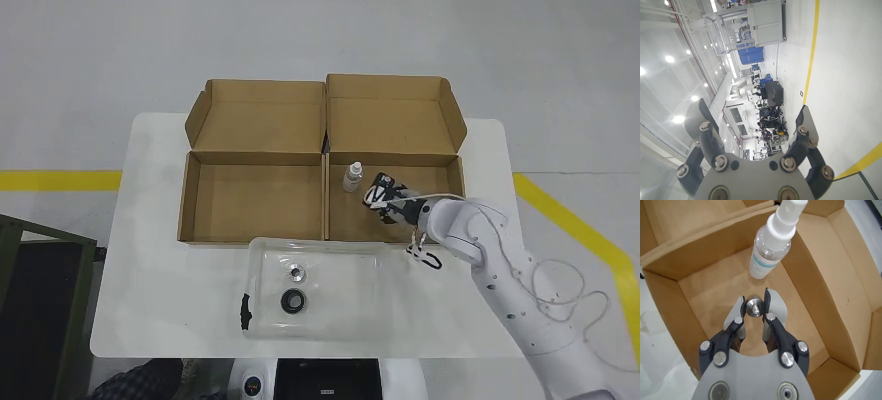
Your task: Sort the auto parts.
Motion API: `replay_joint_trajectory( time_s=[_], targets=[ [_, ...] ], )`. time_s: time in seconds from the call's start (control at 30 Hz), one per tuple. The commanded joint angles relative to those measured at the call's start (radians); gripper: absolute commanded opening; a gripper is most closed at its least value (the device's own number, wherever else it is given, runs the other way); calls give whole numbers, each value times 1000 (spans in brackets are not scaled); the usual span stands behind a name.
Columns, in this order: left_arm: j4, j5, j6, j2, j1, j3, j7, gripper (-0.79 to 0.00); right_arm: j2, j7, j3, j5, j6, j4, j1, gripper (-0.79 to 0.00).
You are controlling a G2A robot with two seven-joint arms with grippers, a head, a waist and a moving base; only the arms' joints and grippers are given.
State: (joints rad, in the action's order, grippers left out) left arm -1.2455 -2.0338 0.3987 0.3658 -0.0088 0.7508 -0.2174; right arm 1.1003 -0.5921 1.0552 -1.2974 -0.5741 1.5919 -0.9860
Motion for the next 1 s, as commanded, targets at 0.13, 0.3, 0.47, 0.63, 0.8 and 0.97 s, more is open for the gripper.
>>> replay_joint_trajectory(
  time_s=[0.13,0.3,0.47,0.63,0.8,0.97],
  targets=[
    [0,0,0,0,0,0,0,0,11,-12,-34,-13,12,-42,36,-668],
    [0,0,0,0,0,0,0,0,19,-20,-55,-17,18,-58,57,-413],
    [0,0,0,0,0,0,0,0,23,1,-56,0,24,-54,59,-252],
    [0,0,0,0,0,0,0,0,14,5,-20,5,14,1,33,-252],
    [0,0,0,0,0,0,0,0,2,5,40,27,7,61,-10,-289],
    [0,0,0,0,0,0,0,0,-11,24,92,55,-15,136,-69,-274]
  ],
)
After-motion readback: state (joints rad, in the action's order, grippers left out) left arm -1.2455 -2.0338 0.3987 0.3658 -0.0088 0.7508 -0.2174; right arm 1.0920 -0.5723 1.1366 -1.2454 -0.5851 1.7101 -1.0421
